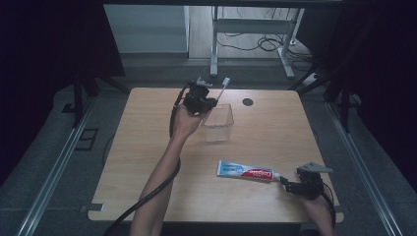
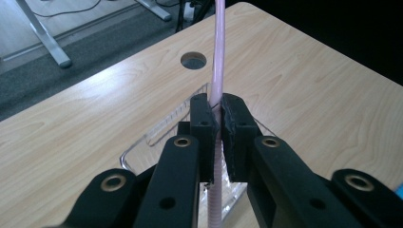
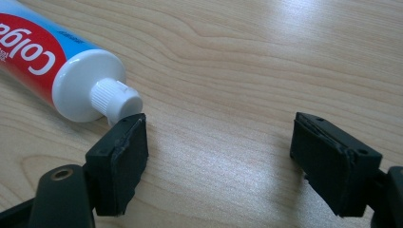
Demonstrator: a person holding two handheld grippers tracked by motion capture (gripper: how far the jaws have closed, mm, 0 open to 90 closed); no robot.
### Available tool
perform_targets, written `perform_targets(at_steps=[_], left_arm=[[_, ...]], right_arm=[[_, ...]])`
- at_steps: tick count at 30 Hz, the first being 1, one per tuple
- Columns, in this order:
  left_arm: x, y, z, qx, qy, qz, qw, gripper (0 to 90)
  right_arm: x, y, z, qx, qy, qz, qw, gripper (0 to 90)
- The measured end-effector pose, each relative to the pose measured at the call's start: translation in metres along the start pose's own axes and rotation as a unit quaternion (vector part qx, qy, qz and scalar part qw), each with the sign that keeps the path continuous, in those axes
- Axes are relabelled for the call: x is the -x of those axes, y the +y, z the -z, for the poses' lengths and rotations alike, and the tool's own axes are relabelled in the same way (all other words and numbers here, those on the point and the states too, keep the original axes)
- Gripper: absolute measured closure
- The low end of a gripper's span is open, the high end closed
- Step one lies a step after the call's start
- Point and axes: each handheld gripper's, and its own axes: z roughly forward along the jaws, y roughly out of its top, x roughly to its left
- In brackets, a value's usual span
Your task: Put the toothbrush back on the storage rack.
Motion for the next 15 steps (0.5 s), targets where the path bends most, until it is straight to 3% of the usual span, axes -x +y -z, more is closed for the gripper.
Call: perform_targets(at_steps=[15], left_arm=[[-0.003, 0.010, -0.018, 0.020, 0.013, 0.003, 0.9997, 84.3]], right_arm=[[0.000, 0.000, 0.000, 0.000, 0.001, -0.001, 1.0000, 19.7]])
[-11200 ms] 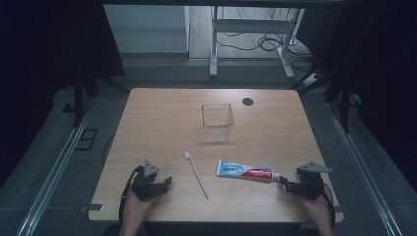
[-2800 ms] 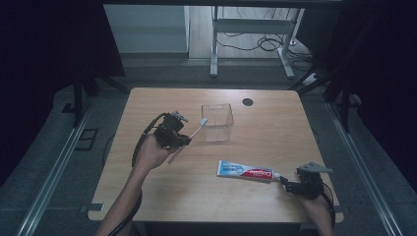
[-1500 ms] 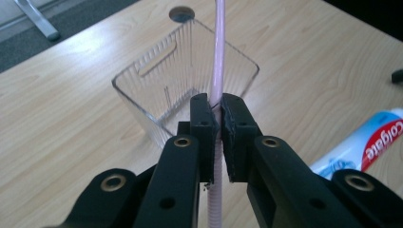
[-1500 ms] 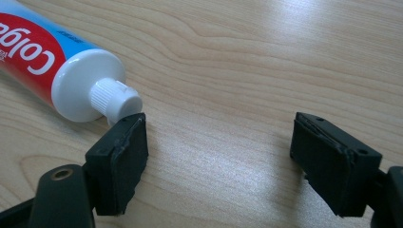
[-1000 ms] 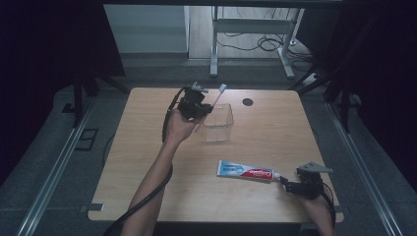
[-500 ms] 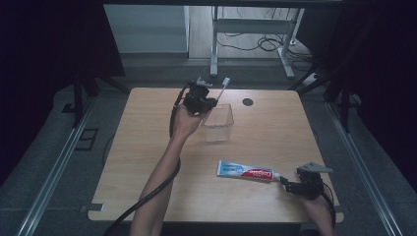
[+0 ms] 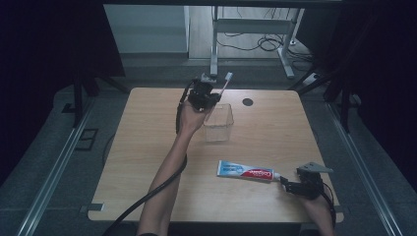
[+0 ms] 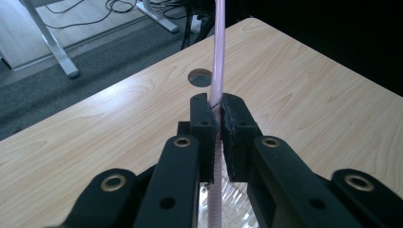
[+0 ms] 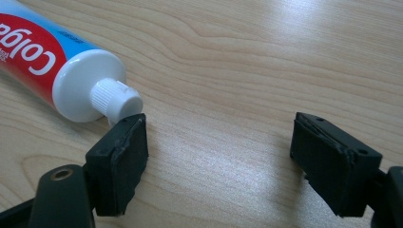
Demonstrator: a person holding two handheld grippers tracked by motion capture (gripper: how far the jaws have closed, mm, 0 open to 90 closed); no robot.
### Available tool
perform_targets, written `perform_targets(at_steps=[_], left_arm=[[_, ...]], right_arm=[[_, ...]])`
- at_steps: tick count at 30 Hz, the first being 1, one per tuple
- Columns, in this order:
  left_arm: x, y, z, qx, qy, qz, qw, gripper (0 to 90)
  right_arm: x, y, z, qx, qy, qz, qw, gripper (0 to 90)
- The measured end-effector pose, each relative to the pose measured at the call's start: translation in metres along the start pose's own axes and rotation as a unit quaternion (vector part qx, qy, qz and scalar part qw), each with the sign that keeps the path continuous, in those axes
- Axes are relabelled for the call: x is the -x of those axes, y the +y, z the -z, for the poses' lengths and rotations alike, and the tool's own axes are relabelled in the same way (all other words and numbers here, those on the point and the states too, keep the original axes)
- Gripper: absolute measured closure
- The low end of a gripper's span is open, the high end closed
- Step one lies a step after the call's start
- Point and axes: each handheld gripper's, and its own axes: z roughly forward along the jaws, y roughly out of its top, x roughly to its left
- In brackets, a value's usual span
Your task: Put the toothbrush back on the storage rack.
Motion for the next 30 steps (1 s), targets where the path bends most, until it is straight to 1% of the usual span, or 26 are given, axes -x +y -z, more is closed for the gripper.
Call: perform_targets(at_steps=[11, 16, 30], left_arm=[[0.001, -0.003, -0.016, -0.003, 0.005, -0.008, 0.9999, 84.3], [0.003, -0.006, -0.022, -0.008, 0.009, -0.016, 0.9998, 84.3], [0.005, -0.022, -0.036, -0.027, 0.013, -0.021, 0.9993, 84.3]], right_arm=[[0.000, 0.000, 0.000, 0.000, 0.000, 0.000, 1.0000, 19.7], [0.000, 0.000, 0.000, 0.000, 0.000, 0.000, 1.0000, 19.8], [0.000, 0.000, 0.000, 0.000, 0.000, 0.000, 1.0000, 19.7]])
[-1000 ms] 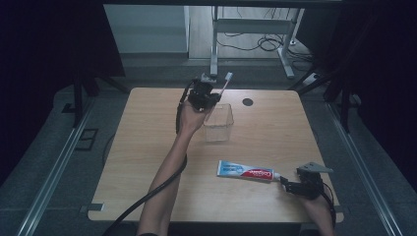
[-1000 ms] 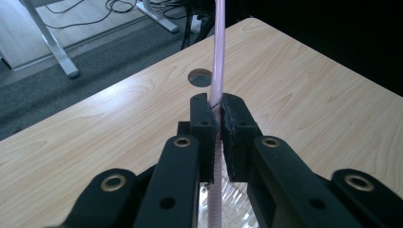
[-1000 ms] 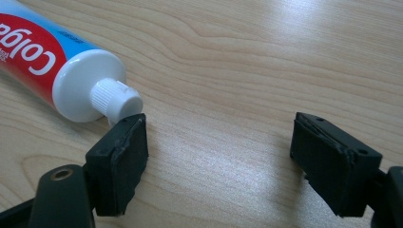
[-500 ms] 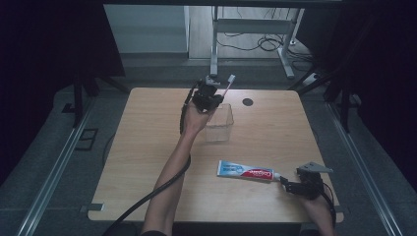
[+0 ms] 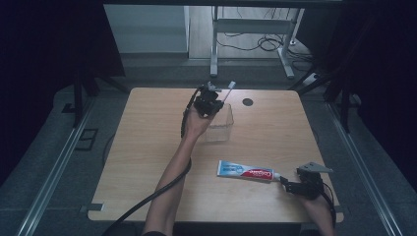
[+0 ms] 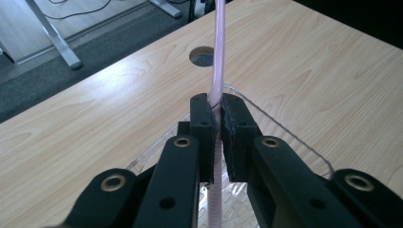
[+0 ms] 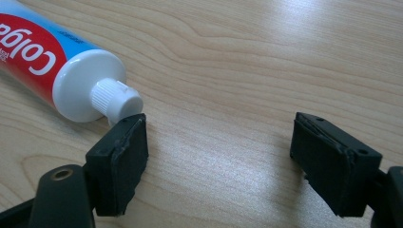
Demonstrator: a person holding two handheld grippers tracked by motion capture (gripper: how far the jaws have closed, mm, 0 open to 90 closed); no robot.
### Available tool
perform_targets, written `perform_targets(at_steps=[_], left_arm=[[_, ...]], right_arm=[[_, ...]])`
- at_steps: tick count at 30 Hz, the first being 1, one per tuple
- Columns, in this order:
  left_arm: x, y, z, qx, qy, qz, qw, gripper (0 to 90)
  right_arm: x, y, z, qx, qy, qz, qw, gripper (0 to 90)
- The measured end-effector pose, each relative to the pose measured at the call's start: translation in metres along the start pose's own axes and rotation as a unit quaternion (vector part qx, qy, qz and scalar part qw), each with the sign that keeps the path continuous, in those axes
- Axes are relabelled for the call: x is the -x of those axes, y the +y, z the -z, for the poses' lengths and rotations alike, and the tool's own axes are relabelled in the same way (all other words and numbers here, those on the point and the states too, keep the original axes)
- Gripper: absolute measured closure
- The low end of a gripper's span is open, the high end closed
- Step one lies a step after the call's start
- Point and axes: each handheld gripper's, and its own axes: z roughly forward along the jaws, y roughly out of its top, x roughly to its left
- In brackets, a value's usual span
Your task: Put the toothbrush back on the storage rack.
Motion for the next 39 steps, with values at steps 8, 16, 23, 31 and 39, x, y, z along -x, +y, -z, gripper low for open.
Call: perform_targets(at_steps=[8, 16, 23, 31, 39], left_arm=[[0.004, -0.007, -0.007, -0.012, -0.002, -0.007, 0.9999, 84.2], [0.008, -0.012, -0.014, -0.026, -0.005, -0.014, 0.9996, 84.3], [0.011, -0.015, -0.017, -0.034, -0.002, -0.018, 0.9992, 84.2], [0.013, -0.018, -0.022, -0.052, 0.004, -0.033, 0.9981, 84.2], [0.017, -0.019, -0.026, -0.067, 0.011, -0.045, 0.9967, 83.6]], right_arm=[[0.000, 0.000, 0.000, 0.000, 0.000, 0.000, 1.0000, 19.8], [0.000, 0.000, 0.000, 0.000, 0.000, 0.000, 1.0000, 19.7], [0.000, 0.000, 0.000, 0.000, 0.000, 0.000, 1.0000, 19.7], [0.000, 0.000, 0.000, 0.000, 0.000, 0.000, 1.0000, 19.8], [0.000, 0.000, 0.000, -0.001, 0.000, 0.000, 1.0000, 19.8]])
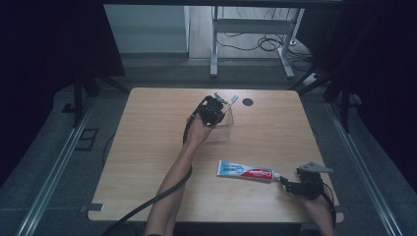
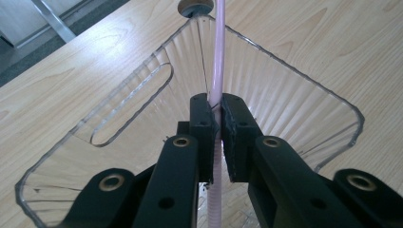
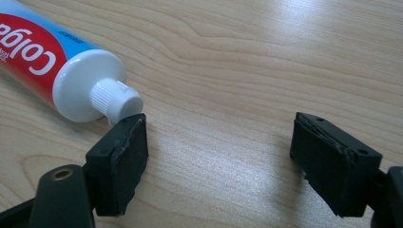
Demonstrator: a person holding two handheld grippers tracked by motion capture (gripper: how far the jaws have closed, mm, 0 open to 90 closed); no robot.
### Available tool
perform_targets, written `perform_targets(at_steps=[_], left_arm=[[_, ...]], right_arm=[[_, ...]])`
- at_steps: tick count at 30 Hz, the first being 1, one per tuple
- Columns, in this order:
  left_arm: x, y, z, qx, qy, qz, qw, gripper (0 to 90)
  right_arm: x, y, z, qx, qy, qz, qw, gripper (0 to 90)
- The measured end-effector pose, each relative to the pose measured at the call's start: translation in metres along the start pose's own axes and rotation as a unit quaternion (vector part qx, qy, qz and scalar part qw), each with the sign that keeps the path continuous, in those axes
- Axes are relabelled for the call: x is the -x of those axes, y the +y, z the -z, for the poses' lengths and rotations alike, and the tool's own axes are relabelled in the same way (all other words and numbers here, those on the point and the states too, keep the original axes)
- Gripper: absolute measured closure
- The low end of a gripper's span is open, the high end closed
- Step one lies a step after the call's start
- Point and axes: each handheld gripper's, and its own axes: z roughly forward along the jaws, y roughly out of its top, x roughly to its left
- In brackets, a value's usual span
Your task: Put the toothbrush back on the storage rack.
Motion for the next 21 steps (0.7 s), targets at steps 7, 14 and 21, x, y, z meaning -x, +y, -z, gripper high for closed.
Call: perform_targets(at_steps=[7, 14, 21], left_arm=[[0.0015, 0.0007, -0.0012, -0.010, 0.006, -0.005, 0.9999, 82.9], [0.0037, 0.0013, -0.0004, -0.014, 0.017, -0.015, 0.9997, 78.6], [0.0037, 0.0040, 0.0064, -0.002, 0.019, -0.011, 0.9998, 72.8]], right_arm=[[0.0000, 0.0000, 0.0000, 0.000, 0.000, 0.000, 1.0000, 19.8], [0.0000, 0.0000, 0.0000, 0.000, 0.000, 0.000, 1.0000, 19.7], [-0.0001, 0.0000, 0.0000, 0.000, 0.000, 0.000, 1.0000, 19.8]])
